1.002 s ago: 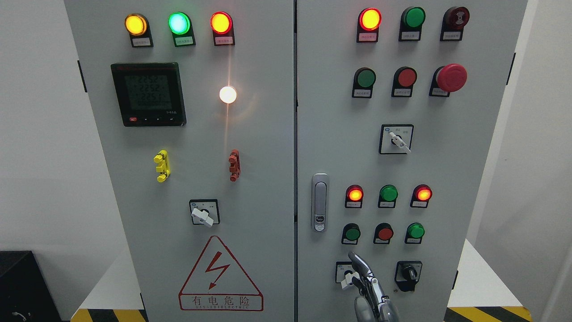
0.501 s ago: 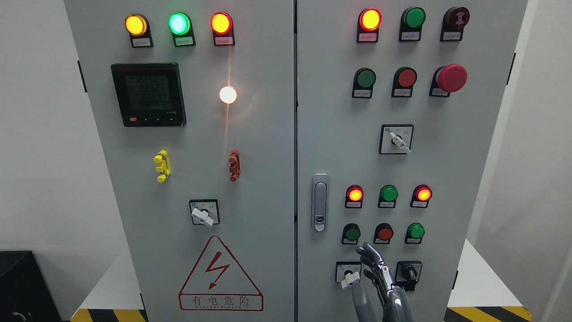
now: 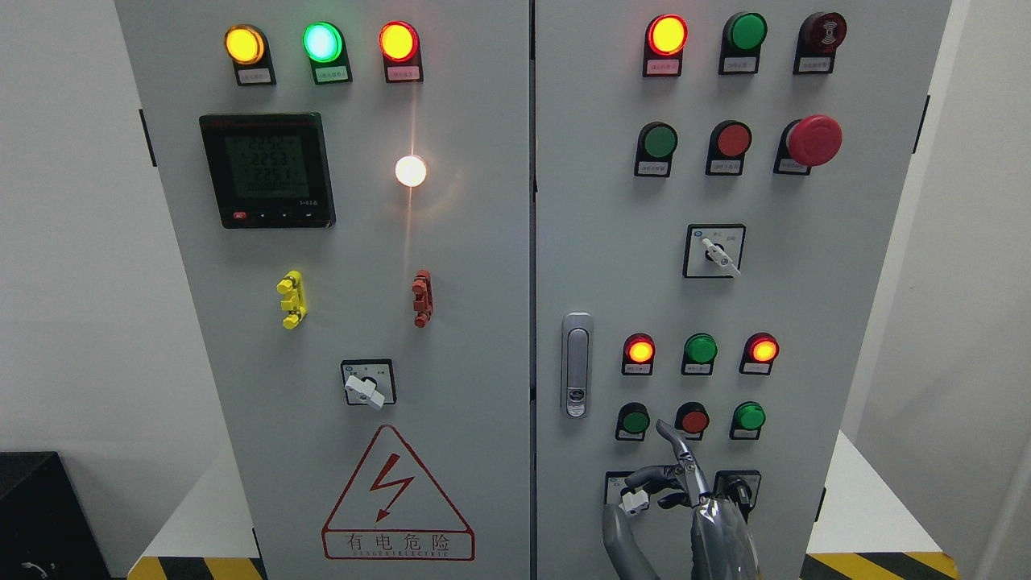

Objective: Release door handle

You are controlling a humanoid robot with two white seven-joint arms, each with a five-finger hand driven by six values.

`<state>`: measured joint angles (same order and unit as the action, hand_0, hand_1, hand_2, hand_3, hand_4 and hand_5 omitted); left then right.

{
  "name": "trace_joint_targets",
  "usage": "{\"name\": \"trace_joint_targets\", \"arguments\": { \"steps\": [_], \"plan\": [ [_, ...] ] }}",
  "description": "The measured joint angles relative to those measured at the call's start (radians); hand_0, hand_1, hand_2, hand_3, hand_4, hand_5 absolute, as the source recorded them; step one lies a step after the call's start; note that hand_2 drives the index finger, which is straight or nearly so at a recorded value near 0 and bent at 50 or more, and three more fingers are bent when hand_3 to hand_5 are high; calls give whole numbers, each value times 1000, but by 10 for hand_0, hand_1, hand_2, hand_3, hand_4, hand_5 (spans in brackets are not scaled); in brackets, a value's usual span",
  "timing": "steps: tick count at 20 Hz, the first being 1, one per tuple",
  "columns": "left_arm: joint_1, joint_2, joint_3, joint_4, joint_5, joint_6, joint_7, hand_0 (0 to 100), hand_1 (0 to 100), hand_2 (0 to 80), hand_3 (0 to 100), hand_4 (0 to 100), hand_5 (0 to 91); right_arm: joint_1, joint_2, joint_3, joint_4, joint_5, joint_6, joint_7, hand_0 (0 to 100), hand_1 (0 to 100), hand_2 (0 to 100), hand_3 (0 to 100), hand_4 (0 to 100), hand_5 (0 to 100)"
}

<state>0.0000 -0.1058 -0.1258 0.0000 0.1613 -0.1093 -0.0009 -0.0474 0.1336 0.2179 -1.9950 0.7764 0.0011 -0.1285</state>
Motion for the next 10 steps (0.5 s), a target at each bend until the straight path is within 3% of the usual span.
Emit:
{"name": "trace_joint_targets", "arguments": {
  "steps": [10],
  "plan": [
    [0,0,0,0,0,0,0,120,556,0,0,0,0,-54,-3,-1,84,324,-98,-16,331,255,33,1000,1000,1000]
  ]
}}
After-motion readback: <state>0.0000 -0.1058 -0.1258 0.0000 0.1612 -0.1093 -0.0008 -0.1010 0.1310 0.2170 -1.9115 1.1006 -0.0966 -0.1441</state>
